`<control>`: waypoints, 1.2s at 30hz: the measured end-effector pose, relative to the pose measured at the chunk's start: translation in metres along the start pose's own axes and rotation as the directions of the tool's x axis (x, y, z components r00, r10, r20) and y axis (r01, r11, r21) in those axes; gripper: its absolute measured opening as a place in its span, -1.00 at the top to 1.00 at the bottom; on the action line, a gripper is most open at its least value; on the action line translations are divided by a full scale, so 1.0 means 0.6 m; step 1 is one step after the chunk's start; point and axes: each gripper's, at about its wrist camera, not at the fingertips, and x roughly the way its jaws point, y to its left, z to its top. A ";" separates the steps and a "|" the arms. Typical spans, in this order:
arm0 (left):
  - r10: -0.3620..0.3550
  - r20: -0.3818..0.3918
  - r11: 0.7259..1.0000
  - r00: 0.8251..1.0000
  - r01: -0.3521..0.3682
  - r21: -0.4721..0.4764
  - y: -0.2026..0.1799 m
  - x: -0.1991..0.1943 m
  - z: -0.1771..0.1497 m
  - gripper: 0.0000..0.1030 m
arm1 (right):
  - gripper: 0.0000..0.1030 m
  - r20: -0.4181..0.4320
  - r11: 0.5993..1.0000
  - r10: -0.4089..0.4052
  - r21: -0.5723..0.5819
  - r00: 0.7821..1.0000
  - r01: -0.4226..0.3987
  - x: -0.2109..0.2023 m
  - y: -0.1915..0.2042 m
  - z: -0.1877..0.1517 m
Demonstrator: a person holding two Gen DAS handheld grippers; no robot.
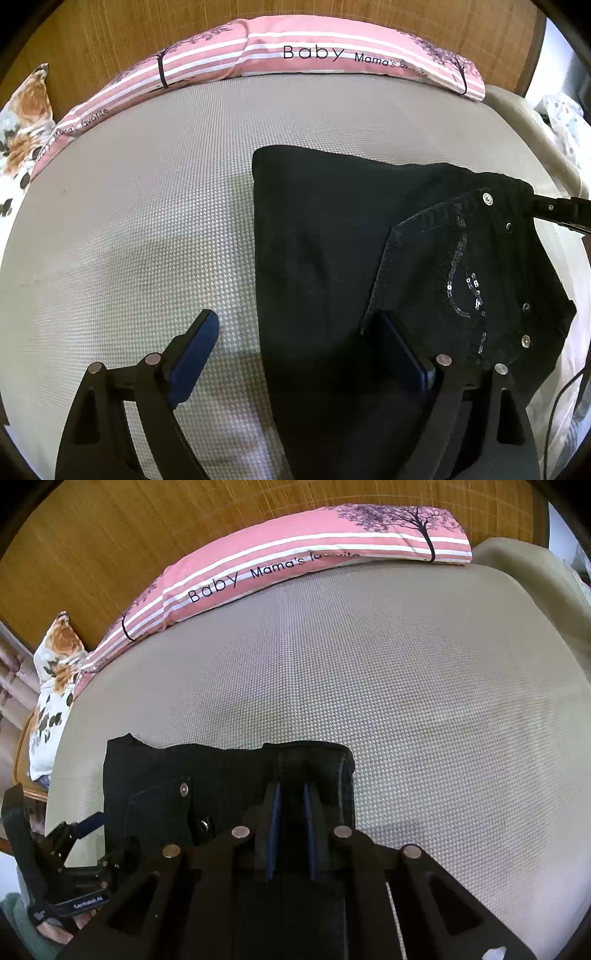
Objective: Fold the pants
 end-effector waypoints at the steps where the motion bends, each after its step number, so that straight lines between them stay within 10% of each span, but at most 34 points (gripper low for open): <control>1: 0.004 0.000 1.000 1.000 -0.004 0.002 -0.001 -0.001 0.001 -0.71 | 0.81 -0.002 1.000 0.002 0.005 1.000 -0.002 -0.001 -0.001 -0.001; 36: -0.129 -0.043 0.992 0.991 0.130 0.009 -0.024 -0.043 -0.099 -0.71 | 0.57 -0.106 0.997 0.020 -0.072 0.994 -0.028 -0.061 0.010 -0.159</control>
